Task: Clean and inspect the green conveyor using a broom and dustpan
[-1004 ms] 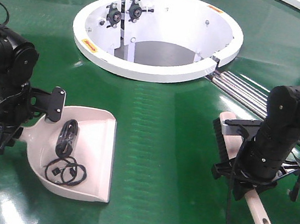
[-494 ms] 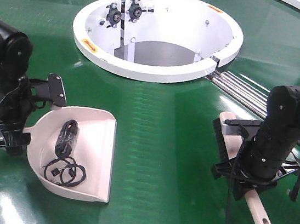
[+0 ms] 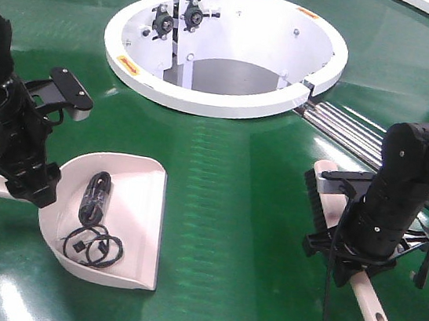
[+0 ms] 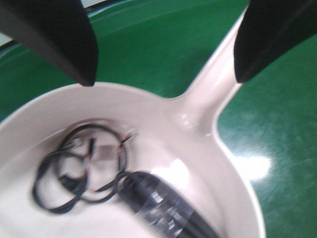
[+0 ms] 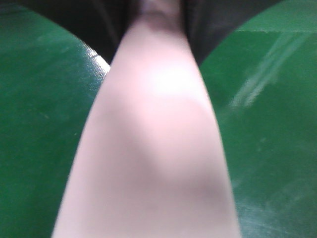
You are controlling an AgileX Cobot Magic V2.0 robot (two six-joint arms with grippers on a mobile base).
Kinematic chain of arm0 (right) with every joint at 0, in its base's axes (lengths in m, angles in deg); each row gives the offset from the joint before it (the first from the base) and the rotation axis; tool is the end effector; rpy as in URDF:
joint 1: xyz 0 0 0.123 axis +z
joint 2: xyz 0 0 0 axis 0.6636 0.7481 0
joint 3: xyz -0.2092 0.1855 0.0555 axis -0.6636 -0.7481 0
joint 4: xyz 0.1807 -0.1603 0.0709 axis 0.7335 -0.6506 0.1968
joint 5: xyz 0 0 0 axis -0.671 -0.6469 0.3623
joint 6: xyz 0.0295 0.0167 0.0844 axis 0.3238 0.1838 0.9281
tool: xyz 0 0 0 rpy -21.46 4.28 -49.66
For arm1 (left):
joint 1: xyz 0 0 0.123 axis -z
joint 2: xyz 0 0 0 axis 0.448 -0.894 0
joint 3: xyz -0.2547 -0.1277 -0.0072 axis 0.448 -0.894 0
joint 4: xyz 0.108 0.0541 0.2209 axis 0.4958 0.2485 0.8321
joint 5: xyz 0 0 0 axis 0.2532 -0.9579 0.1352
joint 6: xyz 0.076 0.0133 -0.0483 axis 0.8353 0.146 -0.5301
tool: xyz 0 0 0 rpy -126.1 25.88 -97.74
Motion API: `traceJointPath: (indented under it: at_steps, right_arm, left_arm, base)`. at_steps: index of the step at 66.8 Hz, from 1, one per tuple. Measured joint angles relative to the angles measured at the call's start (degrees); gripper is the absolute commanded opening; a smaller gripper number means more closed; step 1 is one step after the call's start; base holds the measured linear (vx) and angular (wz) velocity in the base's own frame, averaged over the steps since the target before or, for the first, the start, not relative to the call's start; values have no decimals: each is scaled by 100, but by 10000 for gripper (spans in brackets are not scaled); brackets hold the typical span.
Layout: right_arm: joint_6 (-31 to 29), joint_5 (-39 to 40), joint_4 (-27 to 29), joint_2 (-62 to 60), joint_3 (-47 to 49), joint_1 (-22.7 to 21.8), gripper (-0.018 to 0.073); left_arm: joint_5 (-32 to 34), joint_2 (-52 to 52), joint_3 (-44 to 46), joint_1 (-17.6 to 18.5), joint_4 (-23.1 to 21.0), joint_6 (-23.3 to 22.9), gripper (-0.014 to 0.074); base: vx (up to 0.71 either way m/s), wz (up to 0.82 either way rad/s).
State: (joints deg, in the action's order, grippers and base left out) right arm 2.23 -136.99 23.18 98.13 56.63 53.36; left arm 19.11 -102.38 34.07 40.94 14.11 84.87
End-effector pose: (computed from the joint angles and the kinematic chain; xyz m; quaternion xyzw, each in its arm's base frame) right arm 0.3079 0.0664 0.1944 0.0929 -0.9948 -0.0072 0.0414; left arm 0.3062 -0.0782 0.2820 0.4165 0.9067 0.0120 0.0656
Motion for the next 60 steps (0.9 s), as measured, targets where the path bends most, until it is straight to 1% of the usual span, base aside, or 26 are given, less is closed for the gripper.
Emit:
traceJointPath:
  at_steps: [6,14,27,45,54,60]
  right_arm:
    - [0,0,0,0,0,0,6]
    - [0,0,0,0,0,0,6]
    - [0,0,0,0,0,0,6]
    - [6,85,0,0,0,0,11]
    - [103,128,-50,40,0,0,52]
    - [114,114,-94,143,0,0,120]
  left_arm:
    - [-5,65,0,0,-192,-13,489]
    - [-11,125,0,0,-337,-13,482]
    - [-11,308,0,0,-403,-17,482]
    - [0,880,0,0,-476,-75,482]
    - [64,1160,0,0,-488,-337,482]
    - [110,1264,0,0,-488,-426,482]
  base:
    - [0,0]
    - [0,0]
    - [0,0]
    - [0,0]
    - [0,0]
    - [0,0]
